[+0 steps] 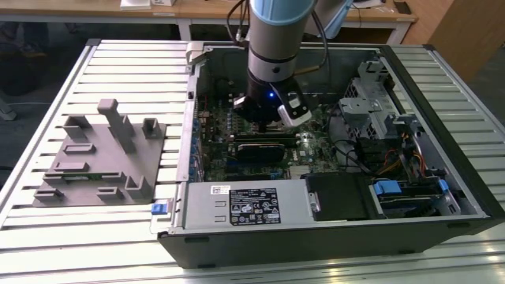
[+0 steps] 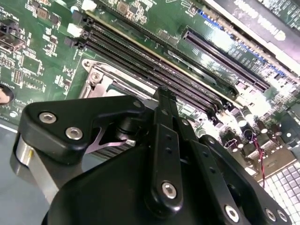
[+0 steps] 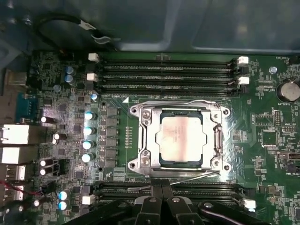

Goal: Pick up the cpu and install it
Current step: 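Install the second cpu locking lever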

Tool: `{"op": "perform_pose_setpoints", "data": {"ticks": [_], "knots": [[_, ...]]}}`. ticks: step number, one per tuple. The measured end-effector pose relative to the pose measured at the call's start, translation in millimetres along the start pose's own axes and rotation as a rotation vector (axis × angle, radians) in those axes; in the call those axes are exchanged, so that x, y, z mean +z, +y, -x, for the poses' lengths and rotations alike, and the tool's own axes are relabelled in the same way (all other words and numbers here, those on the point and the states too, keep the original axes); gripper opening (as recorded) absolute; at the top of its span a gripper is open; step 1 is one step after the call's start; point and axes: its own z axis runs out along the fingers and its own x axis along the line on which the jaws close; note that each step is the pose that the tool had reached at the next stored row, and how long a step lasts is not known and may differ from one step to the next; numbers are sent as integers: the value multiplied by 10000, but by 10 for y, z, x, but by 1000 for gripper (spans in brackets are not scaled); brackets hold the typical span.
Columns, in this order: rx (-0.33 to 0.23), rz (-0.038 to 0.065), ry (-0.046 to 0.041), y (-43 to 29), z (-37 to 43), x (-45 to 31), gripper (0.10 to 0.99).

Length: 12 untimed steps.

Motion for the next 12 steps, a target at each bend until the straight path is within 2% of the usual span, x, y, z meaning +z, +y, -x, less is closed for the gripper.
{"op": "perform_pose_setpoints", "data": {"ticks": [6, 9, 12], "knots": [[2, 490, 0, -85, -32, -11, 106], [3, 540, 1, -136, -50, -15, 106], [2, 604, 1, -155, -70, -13, 106]]}}
